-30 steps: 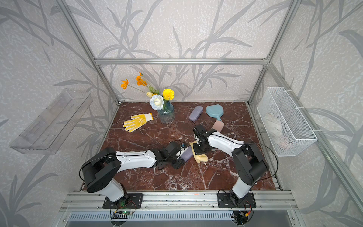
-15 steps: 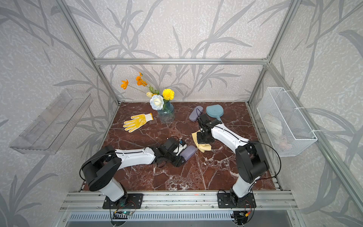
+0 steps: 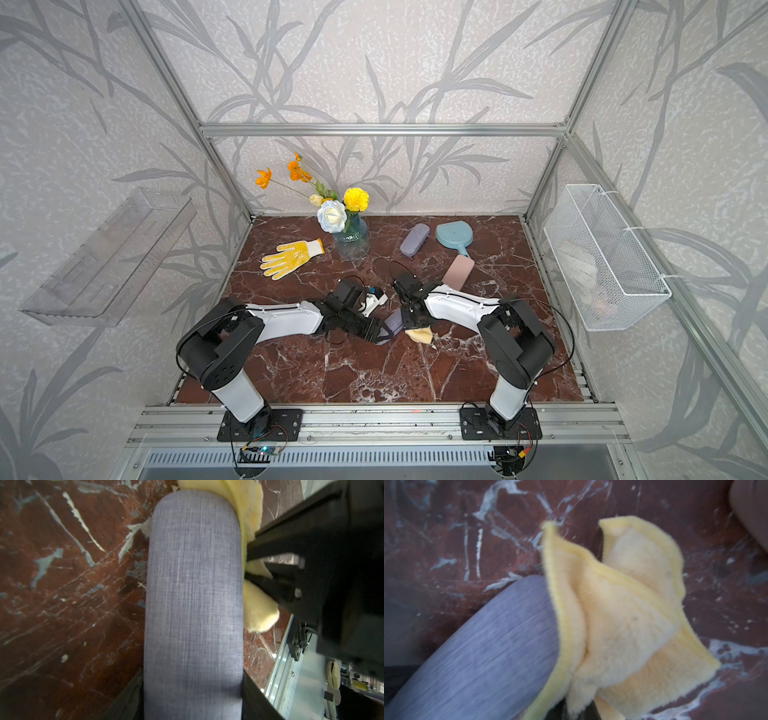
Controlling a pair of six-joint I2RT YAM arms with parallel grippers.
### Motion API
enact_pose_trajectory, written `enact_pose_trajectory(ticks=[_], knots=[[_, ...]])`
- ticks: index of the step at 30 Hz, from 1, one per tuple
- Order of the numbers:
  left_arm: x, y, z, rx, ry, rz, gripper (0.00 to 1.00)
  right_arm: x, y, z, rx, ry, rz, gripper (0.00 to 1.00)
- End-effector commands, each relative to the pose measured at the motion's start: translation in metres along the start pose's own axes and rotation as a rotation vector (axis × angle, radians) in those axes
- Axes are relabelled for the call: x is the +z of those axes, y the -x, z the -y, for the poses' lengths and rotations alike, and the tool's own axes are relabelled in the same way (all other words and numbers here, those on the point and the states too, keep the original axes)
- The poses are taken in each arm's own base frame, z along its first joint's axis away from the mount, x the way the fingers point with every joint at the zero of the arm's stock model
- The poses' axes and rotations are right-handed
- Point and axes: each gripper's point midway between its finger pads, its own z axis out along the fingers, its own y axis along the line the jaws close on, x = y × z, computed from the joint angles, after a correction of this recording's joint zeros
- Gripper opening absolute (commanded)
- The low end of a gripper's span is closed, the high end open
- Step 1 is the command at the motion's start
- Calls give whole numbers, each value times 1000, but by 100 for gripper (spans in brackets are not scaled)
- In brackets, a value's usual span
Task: Wipe the eyeglass case
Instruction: Wipe the dirt from the eyeglass case.
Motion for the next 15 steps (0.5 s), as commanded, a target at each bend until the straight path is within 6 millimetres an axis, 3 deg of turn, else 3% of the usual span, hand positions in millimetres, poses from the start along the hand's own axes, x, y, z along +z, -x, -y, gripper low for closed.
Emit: enact_pose_trajectory(ticks=[1, 5, 7, 12, 15], knots=[[6, -23, -15, -87, 7, -77, 0, -28, -13, -37, -4, 133, 18, 0], [6, -21, -18, -104, -7, -72, 0, -51, -19, -52, -10, 205, 51, 0], [6, -20, -16, -99, -17, -67, 0, -53, -12, -55, -1, 214, 83, 0], [4, -24, -14, -102, -32, -76, 0, -27, 19, -43, 42, 115, 131, 0], [3, -27, -12, -109, -42, -76, 0, -11, 46, -19, 81, 13, 170, 0]])
